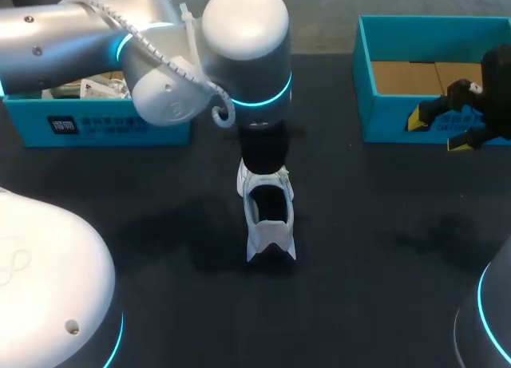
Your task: Take the shoe out of the shoebox, open the shoe tongue, remove and reinsert the insole, then place the shoe into the shoebox
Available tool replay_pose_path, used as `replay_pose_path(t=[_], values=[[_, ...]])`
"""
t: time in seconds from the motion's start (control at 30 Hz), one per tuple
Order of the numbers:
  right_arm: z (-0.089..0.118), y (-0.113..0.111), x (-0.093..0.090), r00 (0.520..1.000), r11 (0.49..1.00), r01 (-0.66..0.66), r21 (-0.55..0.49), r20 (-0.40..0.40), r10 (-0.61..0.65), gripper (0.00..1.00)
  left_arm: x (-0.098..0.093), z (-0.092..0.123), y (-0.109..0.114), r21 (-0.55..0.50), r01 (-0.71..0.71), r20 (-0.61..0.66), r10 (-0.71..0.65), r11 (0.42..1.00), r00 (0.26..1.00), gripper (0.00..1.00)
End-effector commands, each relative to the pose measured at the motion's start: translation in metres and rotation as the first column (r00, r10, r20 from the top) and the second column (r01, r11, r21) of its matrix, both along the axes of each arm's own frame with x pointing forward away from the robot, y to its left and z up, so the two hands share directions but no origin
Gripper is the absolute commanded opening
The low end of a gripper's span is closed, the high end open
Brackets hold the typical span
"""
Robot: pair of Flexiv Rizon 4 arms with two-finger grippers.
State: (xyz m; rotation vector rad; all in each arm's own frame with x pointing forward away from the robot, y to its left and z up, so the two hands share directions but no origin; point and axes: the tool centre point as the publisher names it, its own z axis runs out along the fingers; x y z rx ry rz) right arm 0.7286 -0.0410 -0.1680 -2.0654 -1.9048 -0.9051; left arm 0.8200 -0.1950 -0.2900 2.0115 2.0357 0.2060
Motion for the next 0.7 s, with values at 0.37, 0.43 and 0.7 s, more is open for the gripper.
replay_pose_path(t=[0.37,0.43,0.7], values=[[-0.001,0.001,0.0,1.0,1.0,0.002,-0.002,0.0,-0.002,1.0,-0.017,-0.025,0.006,0.002,0.013,-0.062,-0.013,1.0,0.998,0.4],[-0.001,0.001,0.0,1.0,1.0,0.002,-0.002,0.0,-0.002,1.0,-0.022,-0.029,0.007,0.003,0.018,-0.076,-0.018,1.0,0.997,0.4],[-0.001,0.001,0.0,1.0,1.0,0.002,-0.002,0.0,-0.002,1.0,-0.031,-0.036,0.006,0.0,0.021,-0.107,-0.021,1.0,0.994,0.39]])
